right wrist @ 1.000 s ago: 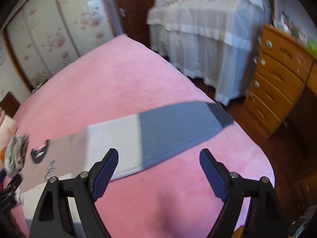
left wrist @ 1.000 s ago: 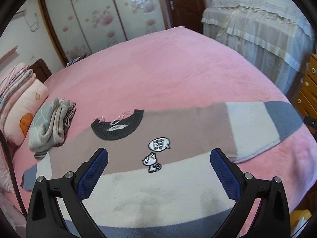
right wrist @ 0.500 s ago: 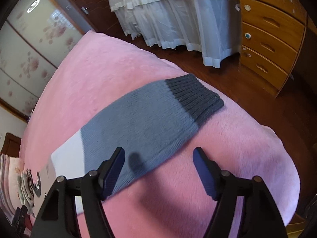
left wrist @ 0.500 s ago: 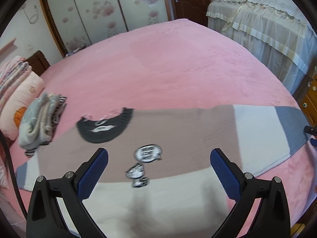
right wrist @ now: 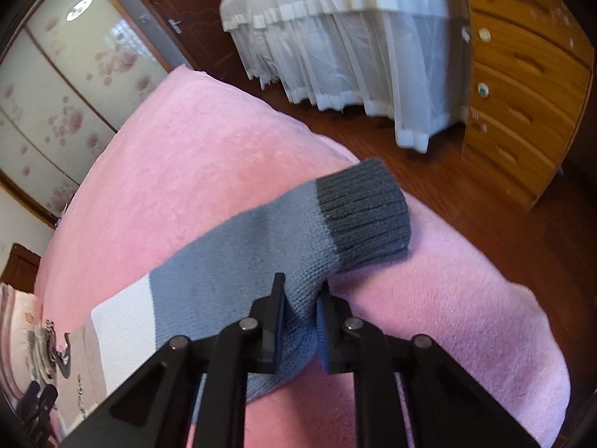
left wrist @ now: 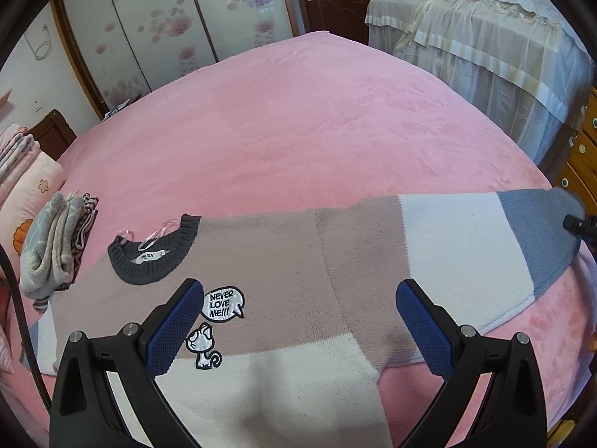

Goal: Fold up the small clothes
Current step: 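Lift the sleeve cuff with the right tool and fold it across the body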

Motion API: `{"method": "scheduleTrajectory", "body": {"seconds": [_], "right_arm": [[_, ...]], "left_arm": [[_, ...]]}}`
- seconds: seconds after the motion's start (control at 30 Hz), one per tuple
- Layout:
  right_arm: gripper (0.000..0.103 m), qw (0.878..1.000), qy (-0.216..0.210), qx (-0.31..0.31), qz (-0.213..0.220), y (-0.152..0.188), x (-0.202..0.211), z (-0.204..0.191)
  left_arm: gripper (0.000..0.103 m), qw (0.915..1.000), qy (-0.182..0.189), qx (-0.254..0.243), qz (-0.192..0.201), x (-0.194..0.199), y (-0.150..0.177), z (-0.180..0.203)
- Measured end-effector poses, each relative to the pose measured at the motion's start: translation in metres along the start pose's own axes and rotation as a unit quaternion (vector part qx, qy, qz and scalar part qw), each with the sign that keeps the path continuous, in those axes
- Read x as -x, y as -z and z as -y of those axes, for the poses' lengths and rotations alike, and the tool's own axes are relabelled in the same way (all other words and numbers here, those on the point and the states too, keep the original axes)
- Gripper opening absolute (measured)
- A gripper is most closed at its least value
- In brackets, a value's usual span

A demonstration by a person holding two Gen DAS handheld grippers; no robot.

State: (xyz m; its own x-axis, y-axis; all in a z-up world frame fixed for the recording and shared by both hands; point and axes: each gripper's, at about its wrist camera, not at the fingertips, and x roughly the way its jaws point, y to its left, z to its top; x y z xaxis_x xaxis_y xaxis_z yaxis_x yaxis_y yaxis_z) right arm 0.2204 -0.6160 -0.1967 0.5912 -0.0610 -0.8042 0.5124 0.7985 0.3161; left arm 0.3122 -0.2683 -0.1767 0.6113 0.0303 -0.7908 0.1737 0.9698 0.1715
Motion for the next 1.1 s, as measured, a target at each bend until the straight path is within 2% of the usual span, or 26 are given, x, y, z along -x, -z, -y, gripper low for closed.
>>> {"method": "scheduleTrajectory", "body": {"seconds": [0.23,0.33,0.5,0.6,0.7,0.83,1.03,1.1], "right_arm": [[0.012,0.995,-0.059,0.060,0.058,-0.002,0.059,-0.052],[0.012,0.990,-0.084,0.094,0.068,0.001,0.080,-0.080],[0.012,0.974,-0.127,0.172,0.070,0.018,0.105,-0.146],[0.012,0.962,-0.136,0.226,0.067,0.038,0.110,-0.182],[0.012,0.949,-0.144,0.275,0.055,0.067,0.106,-0.222],[0.012,0.933,-0.133,0.333,0.037,0.113,0.082,-0.265],[0.013,0.915,-0.110,0.389,-0.002,0.169,0.039,-0.292],[0.016,0.909,-0.106,0.403,-0.024,0.186,0.027,-0.294]], "left_arm": [[0.102,0.9999,0.006,-0.004,0.008,0.016,0.003,-0.010],[0.102,0.9999,0.010,0.002,0.011,0.025,0.003,-0.018],[0.102,0.9996,0.015,0.018,0.018,0.041,0.002,-0.044],[0.102,0.9989,0.012,0.039,0.023,0.049,0.002,-0.073],[0.102,0.9981,0.006,0.058,0.021,0.049,0.003,-0.101],[0.102,0.9965,0.008,0.083,0.004,0.039,0.007,-0.135],[0.102,0.9944,0.013,0.101,-0.027,0.016,0.022,-0.166],[0.102,0.9944,0.011,0.099,-0.035,0.010,0.027,-0.168]]}}
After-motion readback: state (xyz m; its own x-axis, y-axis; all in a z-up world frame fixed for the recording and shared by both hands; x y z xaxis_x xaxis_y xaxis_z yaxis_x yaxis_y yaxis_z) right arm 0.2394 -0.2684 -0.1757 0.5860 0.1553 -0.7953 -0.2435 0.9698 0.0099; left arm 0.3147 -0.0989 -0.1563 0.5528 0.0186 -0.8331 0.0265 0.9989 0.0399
